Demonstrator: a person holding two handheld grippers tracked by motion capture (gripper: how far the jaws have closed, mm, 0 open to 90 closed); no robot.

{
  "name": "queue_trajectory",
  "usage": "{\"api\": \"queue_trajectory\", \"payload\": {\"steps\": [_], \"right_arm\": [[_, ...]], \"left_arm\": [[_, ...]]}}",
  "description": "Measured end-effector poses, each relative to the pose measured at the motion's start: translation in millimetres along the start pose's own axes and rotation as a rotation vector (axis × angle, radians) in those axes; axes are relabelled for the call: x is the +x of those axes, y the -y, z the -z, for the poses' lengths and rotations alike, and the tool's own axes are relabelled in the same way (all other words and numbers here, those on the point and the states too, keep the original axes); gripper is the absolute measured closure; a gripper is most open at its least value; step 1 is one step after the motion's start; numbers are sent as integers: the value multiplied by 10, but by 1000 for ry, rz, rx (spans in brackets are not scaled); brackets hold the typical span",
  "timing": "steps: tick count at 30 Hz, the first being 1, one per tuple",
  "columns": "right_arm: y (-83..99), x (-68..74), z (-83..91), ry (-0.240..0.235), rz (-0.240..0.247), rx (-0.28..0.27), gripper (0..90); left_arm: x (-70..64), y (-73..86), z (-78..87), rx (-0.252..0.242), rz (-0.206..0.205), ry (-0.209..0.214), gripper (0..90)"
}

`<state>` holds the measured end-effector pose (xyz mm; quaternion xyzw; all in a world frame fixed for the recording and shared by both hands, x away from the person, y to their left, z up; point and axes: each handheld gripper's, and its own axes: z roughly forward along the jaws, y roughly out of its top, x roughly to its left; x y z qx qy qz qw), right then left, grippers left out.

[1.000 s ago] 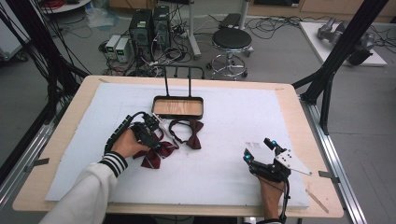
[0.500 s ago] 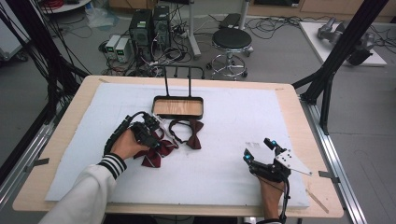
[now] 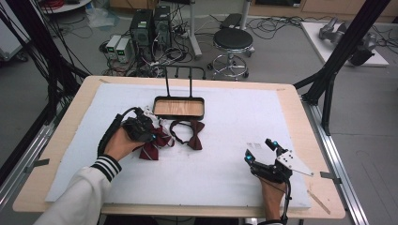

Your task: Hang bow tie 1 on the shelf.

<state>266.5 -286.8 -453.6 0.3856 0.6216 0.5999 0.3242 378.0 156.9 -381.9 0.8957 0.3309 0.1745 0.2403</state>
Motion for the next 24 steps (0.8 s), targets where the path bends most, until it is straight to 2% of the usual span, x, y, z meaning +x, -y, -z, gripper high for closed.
{"api": "queue_trajectory", "payload": {"steps": [4,7,24], "right_arm": [[0,6,2,0,-1,4,102],[0,4,1,0,-1,3,102],[0,8,3,1,-3,6,102]], "left_arm": [[52,11,93,-50,14,-24,681],[105,26,152,-73,20,-18,680],[322,6,440,-210,46,-51,680]]}}
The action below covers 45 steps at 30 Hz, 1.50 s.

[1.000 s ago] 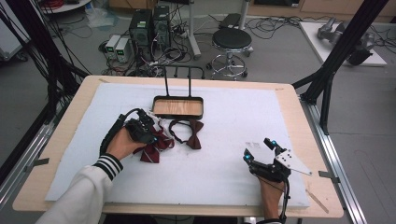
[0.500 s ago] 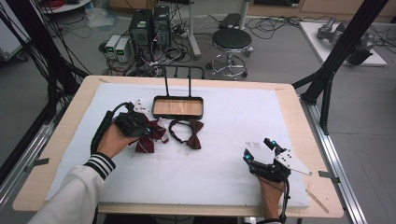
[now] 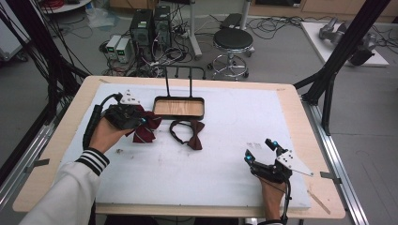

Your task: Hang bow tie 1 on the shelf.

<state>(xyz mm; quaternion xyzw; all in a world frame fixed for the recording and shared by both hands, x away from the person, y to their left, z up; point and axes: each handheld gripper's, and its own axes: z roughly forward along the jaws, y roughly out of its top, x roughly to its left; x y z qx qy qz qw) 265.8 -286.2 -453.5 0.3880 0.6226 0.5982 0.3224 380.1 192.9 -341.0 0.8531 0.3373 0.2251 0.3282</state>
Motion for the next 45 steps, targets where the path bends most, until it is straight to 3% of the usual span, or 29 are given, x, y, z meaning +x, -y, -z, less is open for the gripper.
{"api": "queue_trajectory", "payload": {"steps": [14,28,45], "right_arm": [[0,0,-2,0,1,-1,102],[0,0,-3,0,3,0,102],[-1,-2,-5,0,10,-4,102]], "left_arm": [[227,-124,159,-108,35,14,680],[440,-326,210,-164,62,-19,679],[721,-630,230,-236,106,-1,679]]}}
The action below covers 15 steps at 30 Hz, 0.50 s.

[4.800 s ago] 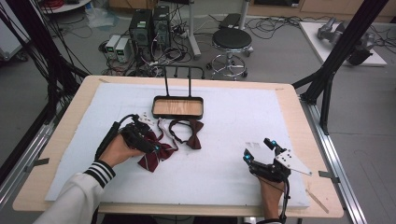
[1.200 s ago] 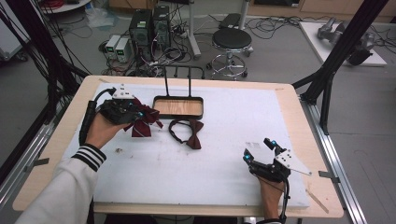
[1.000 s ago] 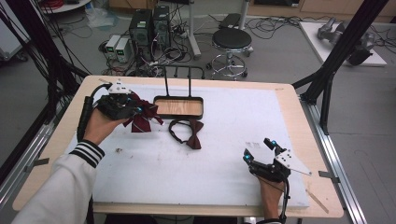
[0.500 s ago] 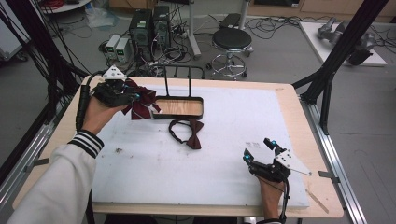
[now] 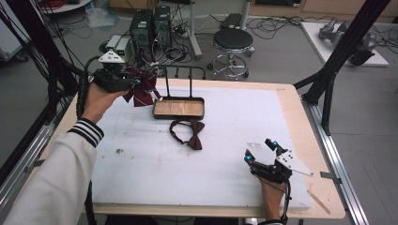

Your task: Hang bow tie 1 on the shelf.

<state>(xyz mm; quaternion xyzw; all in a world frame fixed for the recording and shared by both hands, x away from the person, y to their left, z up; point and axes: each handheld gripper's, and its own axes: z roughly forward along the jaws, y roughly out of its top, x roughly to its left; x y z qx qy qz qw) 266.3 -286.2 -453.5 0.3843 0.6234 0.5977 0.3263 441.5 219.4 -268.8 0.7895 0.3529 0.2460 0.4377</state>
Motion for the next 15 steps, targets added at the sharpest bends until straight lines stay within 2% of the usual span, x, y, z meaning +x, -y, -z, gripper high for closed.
{"api": "queue_trajectory", "payload": {"steps": [15], "right_arm": [[0,7,1,0,-4,5,102]], "left_arm": [[168,-219,-155,-12,13,-12,678]]}}
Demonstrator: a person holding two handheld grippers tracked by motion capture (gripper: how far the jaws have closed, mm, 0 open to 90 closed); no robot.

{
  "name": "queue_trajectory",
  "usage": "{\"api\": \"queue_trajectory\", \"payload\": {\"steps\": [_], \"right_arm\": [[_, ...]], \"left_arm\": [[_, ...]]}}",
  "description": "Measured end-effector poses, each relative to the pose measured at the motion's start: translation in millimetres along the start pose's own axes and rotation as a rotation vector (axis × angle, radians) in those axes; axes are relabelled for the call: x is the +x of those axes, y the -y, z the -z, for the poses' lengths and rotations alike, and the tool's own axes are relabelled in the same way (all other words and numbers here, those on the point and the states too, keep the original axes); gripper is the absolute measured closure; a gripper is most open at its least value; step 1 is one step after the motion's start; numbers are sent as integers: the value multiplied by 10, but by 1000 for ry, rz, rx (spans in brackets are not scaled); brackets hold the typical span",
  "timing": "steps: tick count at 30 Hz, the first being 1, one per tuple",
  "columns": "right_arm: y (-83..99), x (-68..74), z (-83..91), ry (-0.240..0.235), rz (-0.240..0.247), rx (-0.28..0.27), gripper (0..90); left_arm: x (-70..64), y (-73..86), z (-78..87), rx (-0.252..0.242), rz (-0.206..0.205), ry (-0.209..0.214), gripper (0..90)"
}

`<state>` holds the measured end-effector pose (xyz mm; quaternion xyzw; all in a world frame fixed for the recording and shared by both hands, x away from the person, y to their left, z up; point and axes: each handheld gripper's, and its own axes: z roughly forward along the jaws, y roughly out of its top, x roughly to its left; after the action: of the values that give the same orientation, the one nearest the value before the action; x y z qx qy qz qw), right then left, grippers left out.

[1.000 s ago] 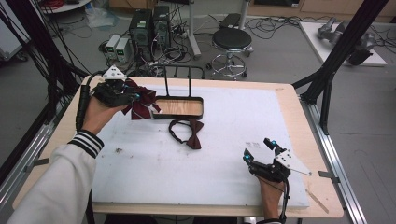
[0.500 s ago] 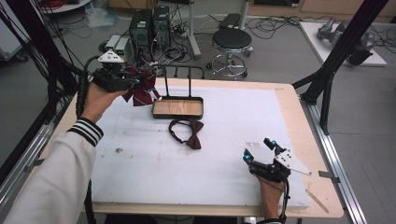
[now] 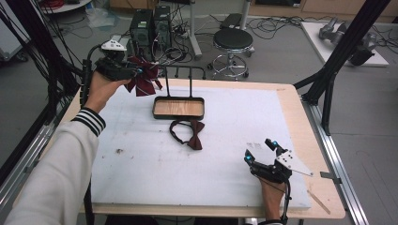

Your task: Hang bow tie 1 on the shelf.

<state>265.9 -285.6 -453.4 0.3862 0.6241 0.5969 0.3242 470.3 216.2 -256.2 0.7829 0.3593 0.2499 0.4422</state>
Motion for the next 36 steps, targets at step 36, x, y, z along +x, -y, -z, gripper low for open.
{"api": "queue_trajectory", "payload": {"steps": [36], "right_arm": [[-1,-8,-4,1,-1,0,102]], "left_arm": [[286,113,-206,38,58,-118,678]]}}
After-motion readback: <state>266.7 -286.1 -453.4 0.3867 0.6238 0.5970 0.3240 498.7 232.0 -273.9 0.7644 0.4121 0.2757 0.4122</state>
